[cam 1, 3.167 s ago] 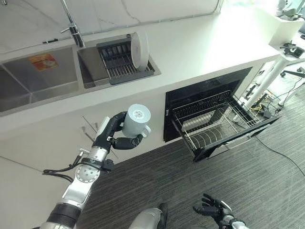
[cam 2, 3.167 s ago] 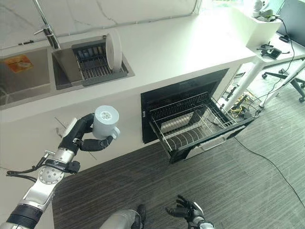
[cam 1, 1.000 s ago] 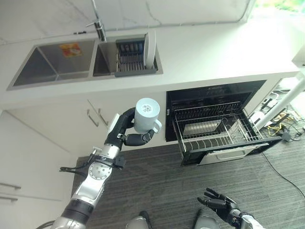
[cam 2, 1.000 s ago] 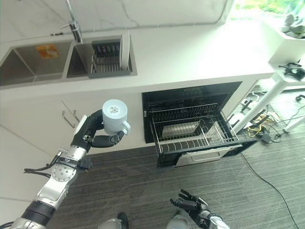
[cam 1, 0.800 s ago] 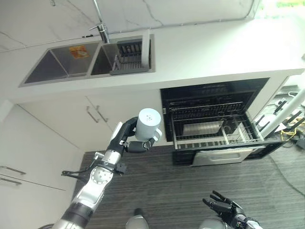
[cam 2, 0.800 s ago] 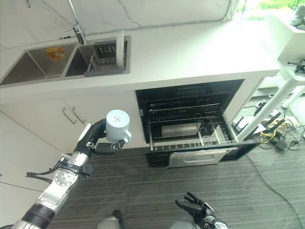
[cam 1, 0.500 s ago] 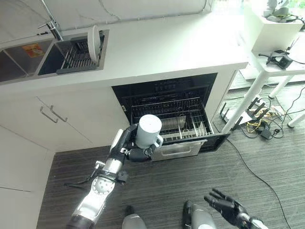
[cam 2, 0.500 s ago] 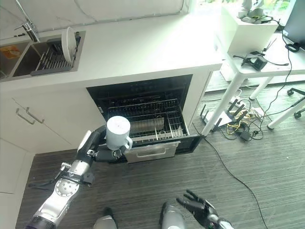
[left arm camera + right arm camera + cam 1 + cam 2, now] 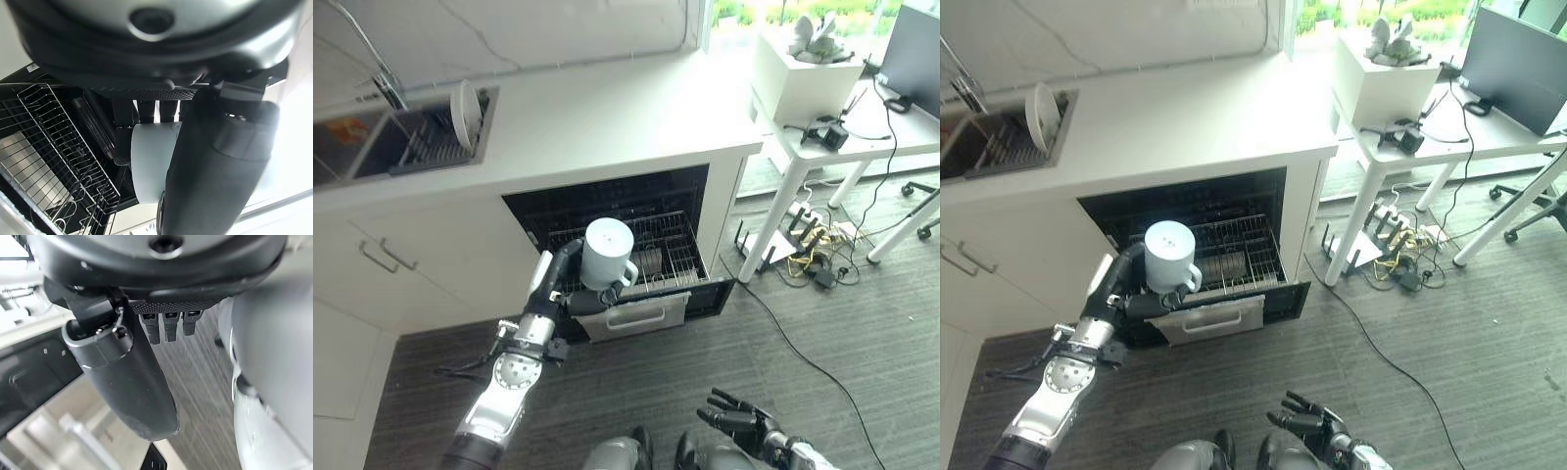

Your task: Place the dishes in the dishwasher.

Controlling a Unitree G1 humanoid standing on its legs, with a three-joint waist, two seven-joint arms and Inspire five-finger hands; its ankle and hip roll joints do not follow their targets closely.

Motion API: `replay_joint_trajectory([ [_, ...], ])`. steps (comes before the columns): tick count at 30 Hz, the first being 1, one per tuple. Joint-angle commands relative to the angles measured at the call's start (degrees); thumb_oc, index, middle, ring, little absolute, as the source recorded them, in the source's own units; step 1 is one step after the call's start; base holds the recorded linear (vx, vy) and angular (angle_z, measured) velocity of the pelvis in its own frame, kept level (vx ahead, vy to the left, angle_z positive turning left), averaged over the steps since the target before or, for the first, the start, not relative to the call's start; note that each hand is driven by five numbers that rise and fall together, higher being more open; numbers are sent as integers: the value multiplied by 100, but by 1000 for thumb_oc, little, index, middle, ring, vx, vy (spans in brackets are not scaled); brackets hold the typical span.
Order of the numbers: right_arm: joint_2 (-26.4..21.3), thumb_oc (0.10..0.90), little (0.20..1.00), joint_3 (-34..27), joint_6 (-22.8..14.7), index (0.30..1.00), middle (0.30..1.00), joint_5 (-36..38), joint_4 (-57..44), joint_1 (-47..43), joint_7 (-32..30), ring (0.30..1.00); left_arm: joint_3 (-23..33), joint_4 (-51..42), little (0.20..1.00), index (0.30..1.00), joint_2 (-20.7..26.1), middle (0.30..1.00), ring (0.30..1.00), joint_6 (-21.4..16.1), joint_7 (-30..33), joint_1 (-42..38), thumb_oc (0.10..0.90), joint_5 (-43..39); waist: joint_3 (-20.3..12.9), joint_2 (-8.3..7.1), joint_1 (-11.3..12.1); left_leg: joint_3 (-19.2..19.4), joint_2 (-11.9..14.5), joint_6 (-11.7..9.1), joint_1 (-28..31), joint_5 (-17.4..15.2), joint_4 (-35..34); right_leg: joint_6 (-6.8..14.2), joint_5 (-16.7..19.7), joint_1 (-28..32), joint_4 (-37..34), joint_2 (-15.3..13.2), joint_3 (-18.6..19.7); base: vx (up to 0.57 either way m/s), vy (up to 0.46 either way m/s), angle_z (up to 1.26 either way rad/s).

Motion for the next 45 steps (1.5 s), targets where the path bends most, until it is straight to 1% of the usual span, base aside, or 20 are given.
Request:
replay_joint_trajectory([
  [1, 52, 800, 900, -168, 20, 900, 900, 728, 27, -55, -35, 900, 376, -453, 300, 300, 249, 300, 300, -501, 437, -578, 400, 73, -108, 84, 8, 121, -55, -255, 463, -551, -344, 871, -223, 306, 23, -256, 3, 78, -6, 6],
  [3, 82, 800, 900, -274, 147, 900, 900, 944, 54, -28, -125, 900, 389, -419, 300, 300, 264, 300, 300, -526, 427, -559, 400, 68, -93, 95, 10, 120, -47, -234, 497, -577, -344, 888, -167, 322, 23, -274, -35, 62, 6, 3],
  [6, 100, 800, 900, -435, 54, 900, 900, 861, 213, 38, -172, 900, 412, -428, 300, 300, 269, 300, 300, -467, 278, -564, 400, 34, -86, 142, -1, 167, -9, -182, 562, -652, -344, 933, 18, 382, 24, -326, -199, 83, 42, 8],
  [9, 118, 800, 900, -544, 43, 900, 900, 916, 167, 71, -193, 900, 386, -448, 300, 300, 267, 300, 300, -441, 259, -577, 400, 82, -26, 166, -59, 73, -118, -34, 585, -724, -344, 1066, 263, -76, 1092, -466, -108, 48, 84, 15],
  [10, 115, 800, 900, -600, 10, 900, 900, 924, 131, 125, -205, 900, 356, -448, 300, 300, 288, 300, 300, -412, 305, -602, 400, 108, 28, 185, -131, -17, -176, 8, 612, -756, -344, 1147, 414, -392, 1728, -504, -10, 39, 64, 10],
  [11, 107, 800, 900, -627, 14, 900, 900, 919, 108, 154, -216, 900, 353, -445, 300, 300, 293, 300, 300, -399, 303, -607, 400, 100, 44, 192, -156, -50, -194, 9, 626, -757, -344, 1170, 445, -516, 1956, -536, 13, 54, 3, 19],
  [13, 61, 800, 900, -684, -10, 900, 900, 913, 139, 240, -200, 900, 301, -394, 300, 300, 306, 300, 300, -362, 318, -676, 400, 54, 63, 183, -217, -153, -200, -43, 675, -782, -344, 1150, 511, -592, 1651, -688, 35, 93, -216, 46],
  [14, 30, 800, 900, -684, -60, 900, 900, 1005, 284, 267, -140, 900, 242, -347, 300, 300, 331, 300, 300, -362, 312, -789, 400, 86, 38, 83, -303, -374, -230, -130, 725, -819, -344, 1129, 618, -469, 23, -690, 330, 116, -373, 45],
  [16, 40, 800, 900, -769, 8, 900, 900, 1144, 397, 264, -90, 900, 185, -278, 300, 300, 330, 300, 300, -392, 307, -832, 400, 77, 19, -6, -377, -505, -307, -145, 801, -887, -344, 1209, 543, -832, 23, -854, 719, 108, -343, 55],
  [18, 36, 800, 900, -968, 342, 900, 900, 1606, 521, 289, -44, 900, 171, -217, 300, 300, 373, 300, 300, -501, 304, -833, 400, 104, -79, -102, -399, -587, -336, -166, 850, -1006, -344, 1267, 506, -957, 23, -846, 1021, 138, -354, 74],
  [25, 5, 800, 900, -985, 400, 900, 900, 1435, 661, 337, -58, 900, 182, -388, 300, 300, 339, 300, 300, -401, 374, -786, 400, 199, -259, -184, -384, -710, -209, -298, 860, -930, -344, 1043, 152, -592, 23, -486, 1301, 92, -231, 20],
  [28, -160, 800, 900, -1009, 322, 900, 900, 1617, 742, 285, -44, 900, 211, -556, 300, 300, 373, 300, 300, -239, 423, -921, 400, 144, -286, -148, -351, -692, 4, -475, 722, -654, -344, 837, -106, -335, 23, -315, 1244, 99, -303, -15],
  [33, -282, 800, 900, -1019, 329, 900, 900, 1653, 780, 251, 1, 900, 282, -575, 300, 300, 374, 300, 300, -199, 287, -962, 400, 125, -215, -175, -241, -707, -111, -579, 716, -382, -344, 717, -219, -123, 23, -372, 1259, 70, -144, 0],
  [38, -263, 800, 900, -1026, 369, 900, 900, 1488, 782, 260, 66, 900, 427, -609, 300, 300, 407, 300, 300, -292, 342, -868, 400, 156, -246, -96, -234, -814, -191, -612, 735, -338, -344, 666, -305, -70, 23, -387, 1249, 61, -23, -4],
  [39, -252, 800, 900, -990, 371, 900, 900, 1461, 781, 265, 48, 900, 440, -611, 300, 300, 404, 300, 300, -331, 421, -867, 400, 273, -253, -84, -239, -816, -202, -625, 742, -236, -344, 642, -322, -69, 23, -382, 1273, 57, 9, 7],
  [40, -260, 800, 900, -953, 296, 900, 900, 1407, 812, 298, 32, 900, 483, -572, 300, 300, 435, 300, 300, -411, 535, -888, 400, 340, -229, -119, -228, -752, -242, -664, 764, 81, -344, 594, -364, -31, 23, -426, 1325, 76, 19, 0],
  [41, -278, 800, 900, -952, 265, 900, 900, 1416, 823, 328, 7, 900, 558, -562, 300, 300, 479, 300, 300, -436, 493, -896, 400, 286, -212, -159, -206, -700, -229, -691, 758, 223, -344, 584, -372, 4, 23, -467, 1322, 70, 40, -2],
  [43, -321, 800, 900, -967, 243, 900, 900, 1478, 853, 354, -15, 900, 600, -569, 300, 300, 530, 300, 300, -448, 433, -901, 400, 203, -182, -104, -221, -686, -105, -717, 636, 194, -344, 594, -367, 12, 23, -431, 1275, 21, 133, 0],
  [44, -377, 800, 900, -1036, 232, 900, 900, 1512, 892, 387, 41, 900, 618, -549, 300, 300, 566, 300, 300, -600, 460, -904, 400, 177, -140, 20, -277, -643, 187, -844, 341, 206, -344, 615, -404, 44, 23, -375, 1175, 8, 265, 12],
  [45, -396, 800, 900, -1078, 202, 900, 900, 1517, 898, 423, 87, 900, 593, -555, 300, 300, 550, 300, 300, -605, 519, -947, 400, 220, -97, 80, -308, -547, 392, -943, 23, 316, -344, 627, -468, 115, 23, -374, 1127, 11, 257, 25],
])
